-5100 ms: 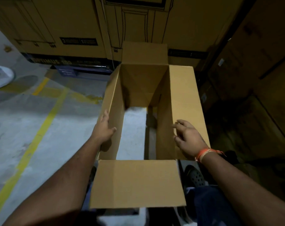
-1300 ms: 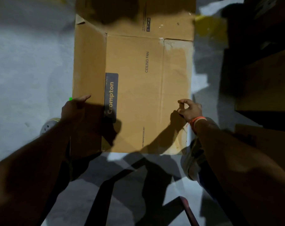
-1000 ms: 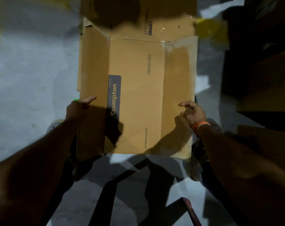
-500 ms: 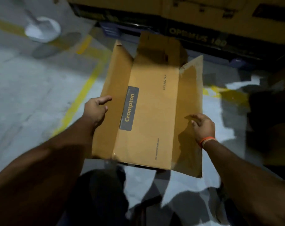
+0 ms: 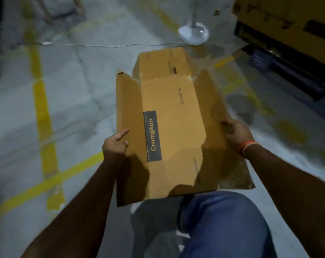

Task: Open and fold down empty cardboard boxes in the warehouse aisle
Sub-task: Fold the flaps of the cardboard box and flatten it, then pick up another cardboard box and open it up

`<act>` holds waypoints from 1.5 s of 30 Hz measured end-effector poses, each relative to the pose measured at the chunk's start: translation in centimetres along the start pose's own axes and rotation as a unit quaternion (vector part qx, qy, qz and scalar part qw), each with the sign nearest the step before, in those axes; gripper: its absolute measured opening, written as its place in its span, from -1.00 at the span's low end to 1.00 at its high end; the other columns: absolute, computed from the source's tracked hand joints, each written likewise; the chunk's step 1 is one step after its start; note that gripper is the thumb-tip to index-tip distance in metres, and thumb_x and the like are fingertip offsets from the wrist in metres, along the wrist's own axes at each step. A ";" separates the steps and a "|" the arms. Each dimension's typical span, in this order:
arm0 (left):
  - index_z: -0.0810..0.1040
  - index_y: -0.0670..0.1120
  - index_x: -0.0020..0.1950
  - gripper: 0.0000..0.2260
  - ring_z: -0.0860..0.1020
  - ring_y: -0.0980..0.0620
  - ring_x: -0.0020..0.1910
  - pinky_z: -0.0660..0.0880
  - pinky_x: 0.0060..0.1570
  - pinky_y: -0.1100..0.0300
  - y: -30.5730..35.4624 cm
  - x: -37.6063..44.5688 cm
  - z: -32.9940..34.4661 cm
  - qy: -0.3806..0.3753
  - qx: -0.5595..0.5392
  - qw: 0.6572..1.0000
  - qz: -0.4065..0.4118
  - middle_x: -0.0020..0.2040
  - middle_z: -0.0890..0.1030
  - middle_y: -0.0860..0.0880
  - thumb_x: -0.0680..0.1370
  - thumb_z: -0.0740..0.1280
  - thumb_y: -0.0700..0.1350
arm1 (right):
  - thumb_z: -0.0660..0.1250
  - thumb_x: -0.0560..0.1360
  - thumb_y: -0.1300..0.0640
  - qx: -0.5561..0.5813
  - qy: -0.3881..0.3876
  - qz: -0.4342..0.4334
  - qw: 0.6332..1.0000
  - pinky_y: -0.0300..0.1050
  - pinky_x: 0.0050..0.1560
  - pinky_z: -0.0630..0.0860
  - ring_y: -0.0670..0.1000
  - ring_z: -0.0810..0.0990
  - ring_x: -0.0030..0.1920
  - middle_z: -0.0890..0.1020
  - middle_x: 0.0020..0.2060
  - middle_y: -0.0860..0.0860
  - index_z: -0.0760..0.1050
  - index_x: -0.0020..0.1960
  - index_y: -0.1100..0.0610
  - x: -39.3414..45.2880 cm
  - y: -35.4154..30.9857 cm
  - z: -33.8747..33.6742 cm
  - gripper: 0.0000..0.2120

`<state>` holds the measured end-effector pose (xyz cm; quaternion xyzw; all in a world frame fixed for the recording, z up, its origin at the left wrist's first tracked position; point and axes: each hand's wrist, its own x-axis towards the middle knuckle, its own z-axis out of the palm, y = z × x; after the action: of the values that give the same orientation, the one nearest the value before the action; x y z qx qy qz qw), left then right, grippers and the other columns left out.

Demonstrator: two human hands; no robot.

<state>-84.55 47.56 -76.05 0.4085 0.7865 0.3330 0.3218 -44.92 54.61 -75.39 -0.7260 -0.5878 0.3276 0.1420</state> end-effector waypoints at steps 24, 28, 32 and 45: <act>0.60 0.01 0.38 -0.46 0.28 -0.27 0.54 0.32 0.43 -0.11 -12.2 0.6 -8.5 0.015 0.153 0.985 -0.084 0.58 0.23 -0.30 0.42 0.42 -0.31 | 0.44 0.54 -0.04 -0.174 -0.208 -0.054 0.961 0.17 0.47 0.24 0.33 0.13 0.52 0.06 0.57 0.16 0.27 0.56 -0.11 -2.7 -11.6 14.6 -0.35; 0.63 0.02 0.32 -0.56 0.34 -0.15 0.52 0.34 0.37 0.06 -8.2 0.9 -6.2 -0.051 0.140 0.989 -0.014 0.56 0.32 -0.25 0.48 0.44 -0.29 | 0.45 0.54 -0.01 -0.132 -0.227 -0.062 0.963 0.14 0.49 0.28 0.24 0.23 0.52 0.14 0.56 0.12 0.31 0.55 -0.08 -2.9 -11.4 12.6 -0.37; 0.64 0.06 0.32 -0.61 0.34 -0.10 0.53 0.32 0.41 0.09 -2.0 0.3 -2.9 -0.115 0.116 0.983 0.079 0.55 0.37 -0.16 0.54 0.46 -0.23 | 0.43 0.56 0.01 -0.109 -0.195 -0.072 0.972 0.04 0.50 0.25 0.17 0.29 0.51 0.22 0.53 0.12 0.33 0.54 -0.01 -3.4 -10.7 8.0 -0.41; 0.62 0.09 0.33 -0.64 0.52 0.03 0.37 0.42 0.39 0.12 21.4 -15.6 14.2 -0.407 0.117 0.820 0.386 0.38 0.58 0.04 0.56 0.44 -0.19 | 0.45 0.53 0.10 0.102 0.119 0.114 0.981 0.11 0.23 0.57 0.11 0.50 0.31 0.44 0.40 0.03 0.48 0.43 0.00 -22.7 7.4 -12.7 -0.52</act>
<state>-57.18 47.46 -63.68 0.8113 0.3952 0.1395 0.4076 -33.33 33.44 -63.31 -0.8034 -0.4438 0.3115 0.2463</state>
